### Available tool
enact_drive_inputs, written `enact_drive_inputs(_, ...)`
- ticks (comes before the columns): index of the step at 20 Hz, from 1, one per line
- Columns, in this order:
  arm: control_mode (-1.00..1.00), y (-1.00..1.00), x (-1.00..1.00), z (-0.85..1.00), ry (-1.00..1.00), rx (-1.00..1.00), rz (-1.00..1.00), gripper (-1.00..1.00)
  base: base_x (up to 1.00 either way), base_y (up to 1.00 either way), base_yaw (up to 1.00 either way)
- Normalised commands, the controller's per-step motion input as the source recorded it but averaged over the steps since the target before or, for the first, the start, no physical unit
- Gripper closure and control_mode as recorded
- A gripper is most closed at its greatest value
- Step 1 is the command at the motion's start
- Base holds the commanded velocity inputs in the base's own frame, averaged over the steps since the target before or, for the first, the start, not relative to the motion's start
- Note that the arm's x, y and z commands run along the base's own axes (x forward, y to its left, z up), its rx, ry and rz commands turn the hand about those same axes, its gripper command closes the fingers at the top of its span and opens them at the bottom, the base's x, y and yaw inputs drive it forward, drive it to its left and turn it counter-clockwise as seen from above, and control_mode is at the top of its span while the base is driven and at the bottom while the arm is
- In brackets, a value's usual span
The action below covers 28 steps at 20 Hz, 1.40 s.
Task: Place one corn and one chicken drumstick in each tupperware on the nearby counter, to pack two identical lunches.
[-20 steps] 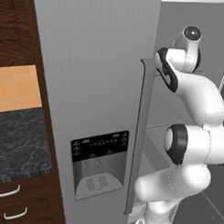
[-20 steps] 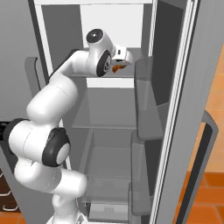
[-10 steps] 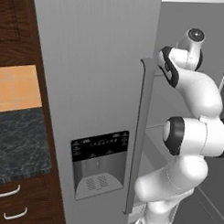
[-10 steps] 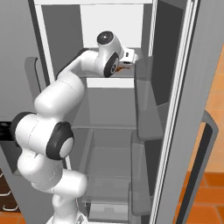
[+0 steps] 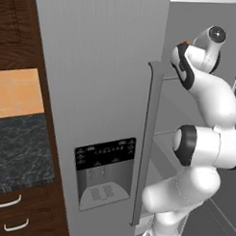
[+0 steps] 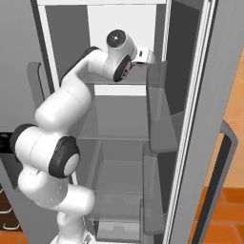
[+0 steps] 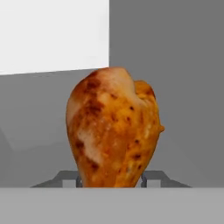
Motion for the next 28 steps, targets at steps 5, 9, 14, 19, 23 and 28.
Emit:
enact_drive_inputs(5, -1.0, 0.01, -0.71, 0.38, -0.22, 0.0, -0.01, 1.0, 0.0, 0.0, 0.0)
enact_drive_inputs(9, -1.0, 0.06, -0.97, 1.0, 0.0, 0.0, -0.02, 1.0, 0.0, 0.0, 0.0)
enact_drive_inputs(14, -1.0, 0.19, -1.0, 0.63, 0.0, 0.0, -0.01, 1.0, 0.0, 0.0, 0.0)
enact_drive_inputs(19, -1.0, 0.26, -1.0, 0.0, -0.17, 0.0, 0.03, 1.0, 0.0, 0.0, 0.0)
enact_drive_inputs(23, -1.0, 0.44, -1.0, 0.09, -0.1, -0.01, 0.06, 1.0, 0.0, 0.0, 0.0)
enact_drive_inputs(28, -1.0, 0.3, -1.0, 0.18, 0.0, 0.0, 0.01, 1.0, 0.0, 0.0, 0.0)
